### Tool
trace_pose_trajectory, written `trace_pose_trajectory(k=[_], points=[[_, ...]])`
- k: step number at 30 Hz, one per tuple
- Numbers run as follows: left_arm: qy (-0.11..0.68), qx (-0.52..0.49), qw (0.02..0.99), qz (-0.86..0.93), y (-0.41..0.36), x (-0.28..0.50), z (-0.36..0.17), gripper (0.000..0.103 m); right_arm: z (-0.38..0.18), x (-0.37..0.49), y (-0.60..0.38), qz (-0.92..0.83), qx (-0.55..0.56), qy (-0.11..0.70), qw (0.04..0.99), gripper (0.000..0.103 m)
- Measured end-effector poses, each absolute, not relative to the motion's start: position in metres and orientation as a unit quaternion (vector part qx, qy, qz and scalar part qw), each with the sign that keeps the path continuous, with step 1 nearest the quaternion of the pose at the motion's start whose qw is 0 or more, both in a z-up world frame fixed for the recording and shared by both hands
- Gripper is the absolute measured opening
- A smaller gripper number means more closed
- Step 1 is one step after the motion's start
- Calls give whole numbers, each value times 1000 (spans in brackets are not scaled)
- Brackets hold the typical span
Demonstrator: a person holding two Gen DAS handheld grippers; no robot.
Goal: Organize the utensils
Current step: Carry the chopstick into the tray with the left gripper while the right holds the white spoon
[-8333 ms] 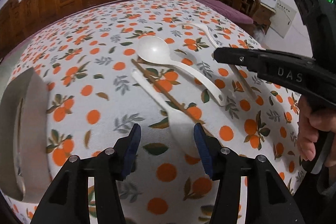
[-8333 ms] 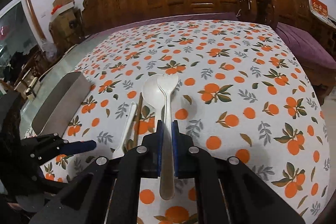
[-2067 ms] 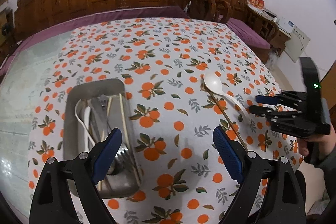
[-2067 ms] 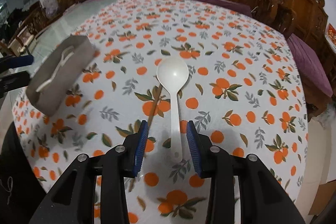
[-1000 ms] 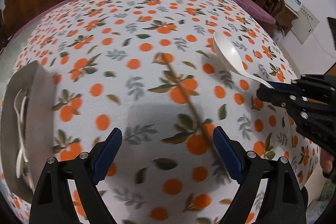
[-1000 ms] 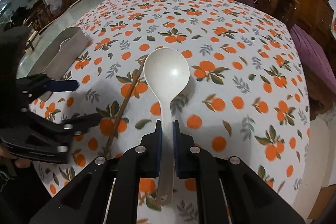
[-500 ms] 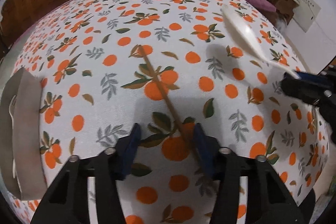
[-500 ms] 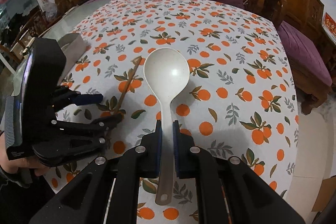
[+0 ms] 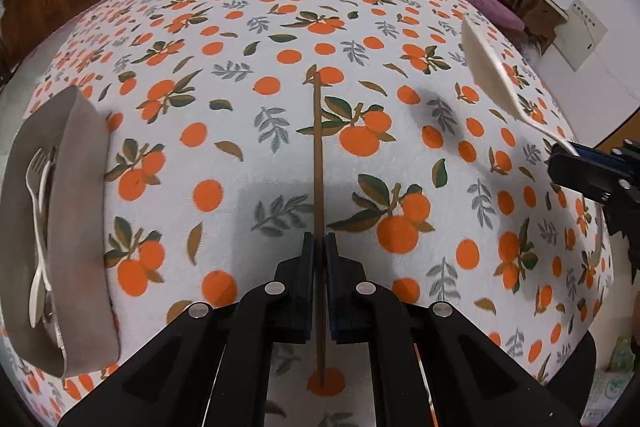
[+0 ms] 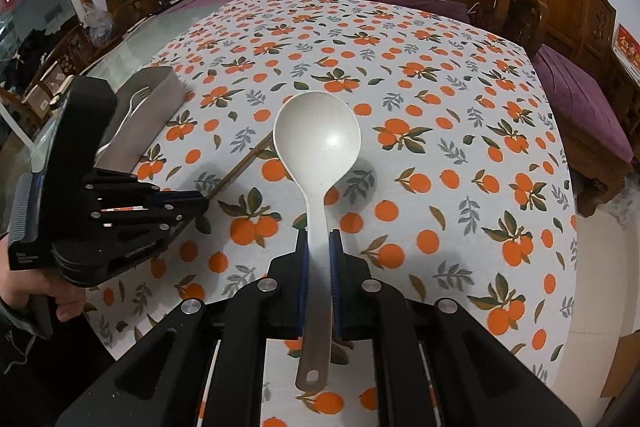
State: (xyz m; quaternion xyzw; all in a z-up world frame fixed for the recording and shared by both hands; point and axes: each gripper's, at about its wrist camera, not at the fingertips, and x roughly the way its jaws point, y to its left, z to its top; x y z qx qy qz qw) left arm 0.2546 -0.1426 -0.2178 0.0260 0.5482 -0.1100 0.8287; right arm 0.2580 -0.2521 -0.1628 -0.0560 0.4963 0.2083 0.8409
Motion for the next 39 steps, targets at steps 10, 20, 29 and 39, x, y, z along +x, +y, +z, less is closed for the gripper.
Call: trace_pose_trajectory(k=[10, 20, 29, 39], points=[[519, 18, 844, -132, -115, 239, -183, 4, -151, 248, -230, 202, -43, 487, 849, 11], [489, 0, 862, -135, -69, 227, -147, 4, -134, 248, -190, 209, -36, 472, 856, 11], [477, -17, 868, -134, -25, 221, -131, 4, -125, 252, -146, 229, -47, 463, 855, 11], [479, -24, 867, -132, 18, 218, -130, 4, -129, 252, -107, 247, -51, 465, 848, 11]])
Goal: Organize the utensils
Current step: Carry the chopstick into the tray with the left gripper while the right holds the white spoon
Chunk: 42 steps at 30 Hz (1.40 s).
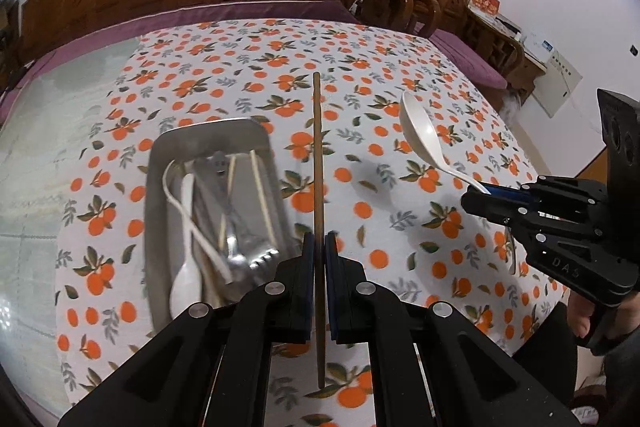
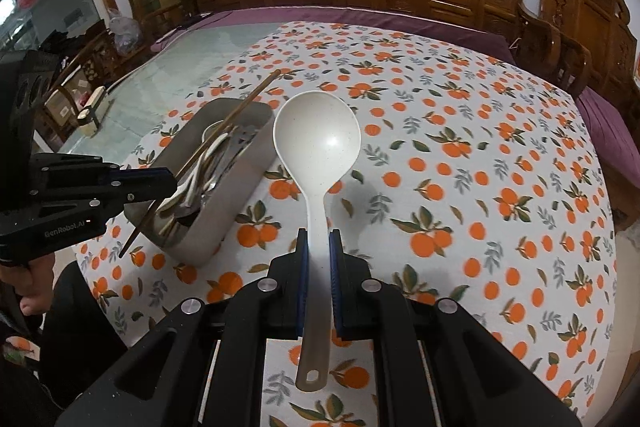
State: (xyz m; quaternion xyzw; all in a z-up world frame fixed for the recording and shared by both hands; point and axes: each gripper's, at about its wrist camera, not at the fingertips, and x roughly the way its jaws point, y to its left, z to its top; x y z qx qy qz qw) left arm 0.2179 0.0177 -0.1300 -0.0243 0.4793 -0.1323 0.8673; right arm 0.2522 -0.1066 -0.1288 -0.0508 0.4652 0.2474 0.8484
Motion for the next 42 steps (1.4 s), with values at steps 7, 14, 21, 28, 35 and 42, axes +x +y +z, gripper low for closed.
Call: trace_pose_trajectory(k=[7, 14, 21, 28, 35, 42], points=[[504, -14, 855, -122, 45, 226, -149, 4, -134, 255, -92, 253, -52, 470, 844, 11], [524, -12, 844, -111, 67, 237, -166, 4, -140, 254, -86, 255, -57, 475, 840, 11], [536, -12, 838, -100, 80, 247, -179, 4, -143, 254, -84, 258, -58, 478, 837, 11], [539, -20, 836, -99, 80, 255, -184, 4, -143, 253, -81, 261, -60, 478, 837, 11], [539, -25, 835, -107, 75, 256, -183, 4, -140, 252, -73, 269, -59, 475, 836, 11], [531, -33, 840, -112, 76, 252, -177, 4, -136, 252, -60, 279, -64, 471, 835, 11]])
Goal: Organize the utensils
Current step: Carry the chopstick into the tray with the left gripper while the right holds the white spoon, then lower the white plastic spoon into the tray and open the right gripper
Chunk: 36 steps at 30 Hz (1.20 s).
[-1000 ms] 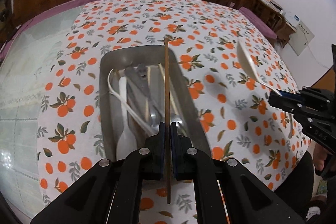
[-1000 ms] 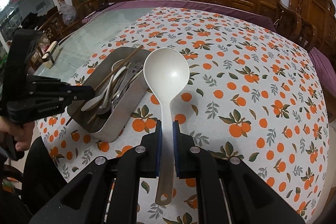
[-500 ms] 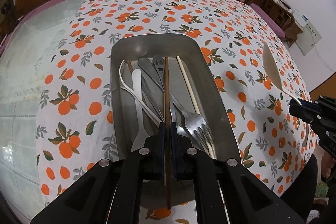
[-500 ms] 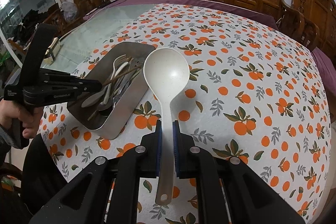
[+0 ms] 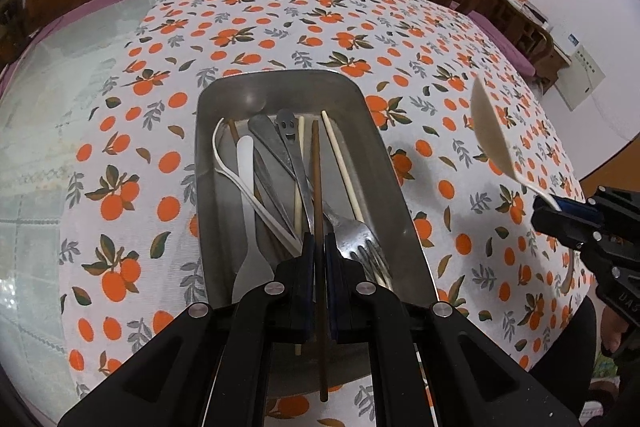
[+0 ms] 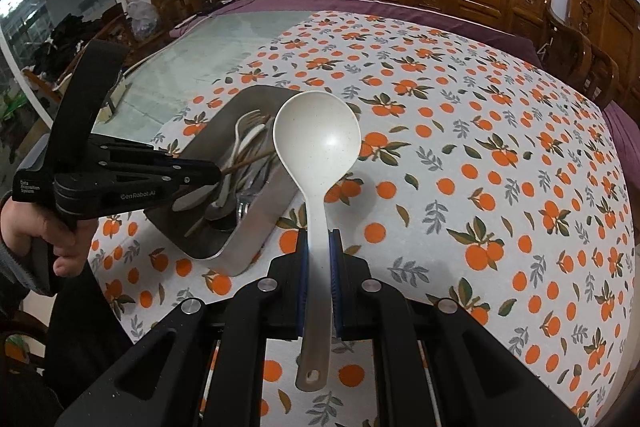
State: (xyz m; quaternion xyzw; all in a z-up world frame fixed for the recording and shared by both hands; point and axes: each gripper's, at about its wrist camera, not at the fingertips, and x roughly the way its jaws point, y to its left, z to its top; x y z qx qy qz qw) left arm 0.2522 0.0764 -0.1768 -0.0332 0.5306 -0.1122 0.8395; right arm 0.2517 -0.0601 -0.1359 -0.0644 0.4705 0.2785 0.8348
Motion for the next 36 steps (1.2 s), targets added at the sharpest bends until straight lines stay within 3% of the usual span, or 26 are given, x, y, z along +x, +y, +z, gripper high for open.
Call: trace_pose_trajectory(k=[31, 33, 36], points=[[481, -49, 873, -63, 134, 220, -136, 5, -143, 275, 17, 312, -33, 479, 819, 11], [479, -51, 874, -60, 138, 218, -135, 9, -145, 281, 25, 313, -26, 483, 817, 11], [474, -51, 877, -56, 142, 214, -131, 23, -151, 291, 36, 314, -17, 492, 812, 11]])
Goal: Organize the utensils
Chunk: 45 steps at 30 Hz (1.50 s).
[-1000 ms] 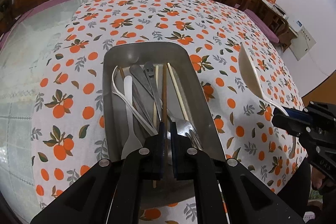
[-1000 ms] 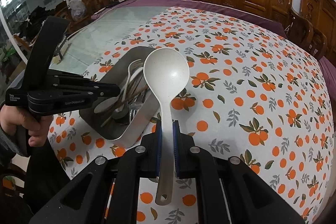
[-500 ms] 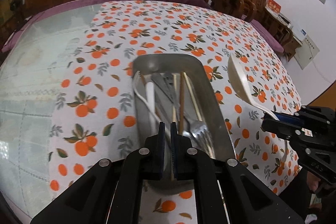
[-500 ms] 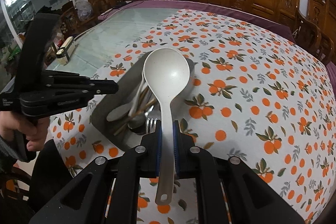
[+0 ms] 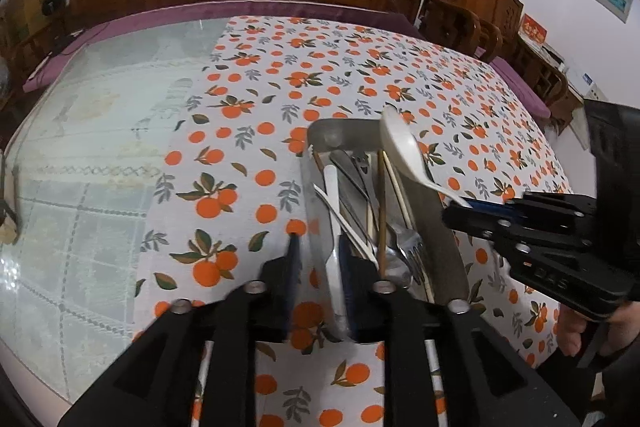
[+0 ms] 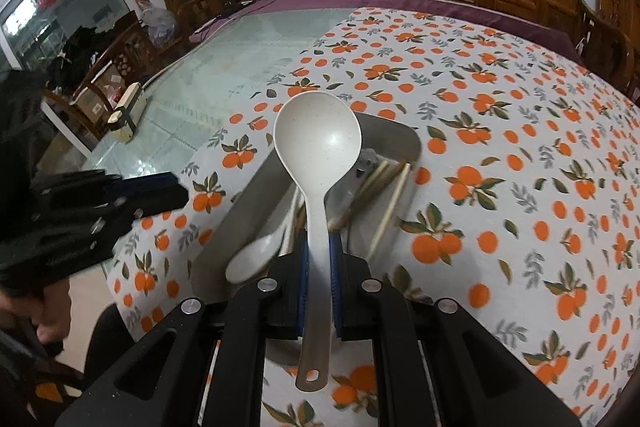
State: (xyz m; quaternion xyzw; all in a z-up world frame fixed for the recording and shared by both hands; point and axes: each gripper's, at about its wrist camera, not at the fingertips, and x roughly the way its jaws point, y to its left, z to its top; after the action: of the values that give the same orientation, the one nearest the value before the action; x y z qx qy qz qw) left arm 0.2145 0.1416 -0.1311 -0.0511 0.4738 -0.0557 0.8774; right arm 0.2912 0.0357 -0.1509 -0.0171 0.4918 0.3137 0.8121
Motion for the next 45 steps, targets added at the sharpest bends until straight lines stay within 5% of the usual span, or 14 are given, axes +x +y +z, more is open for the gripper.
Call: trace_pose_trajectory(k=[4, 10, 26, 32, 33, 45], points=[[470, -53, 880, -50, 147, 211, -127, 42, -159, 300, 51, 315, -11, 502, 805, 11], [466, -46, 883, -38, 156, 205, -122, 56, -170, 302, 68, 312, -22, 511, 801, 11], [469, -40, 882, -26, 166, 200, -120, 58, -193, 330, 70, 280, 10, 527, 802, 12], [468, -39, 882, -25, 163, 197, -119, 58, -182, 320, 70, 297, 10, 508, 809, 15], [468, -38, 882, -25, 162, 197, -118, 58, -180, 318, 69, 298, 9, 506, 809, 22], [451, -33, 892, -13, 138, 184, -105, 86, -132, 272, 28, 306, 12, 449, 839, 27]])
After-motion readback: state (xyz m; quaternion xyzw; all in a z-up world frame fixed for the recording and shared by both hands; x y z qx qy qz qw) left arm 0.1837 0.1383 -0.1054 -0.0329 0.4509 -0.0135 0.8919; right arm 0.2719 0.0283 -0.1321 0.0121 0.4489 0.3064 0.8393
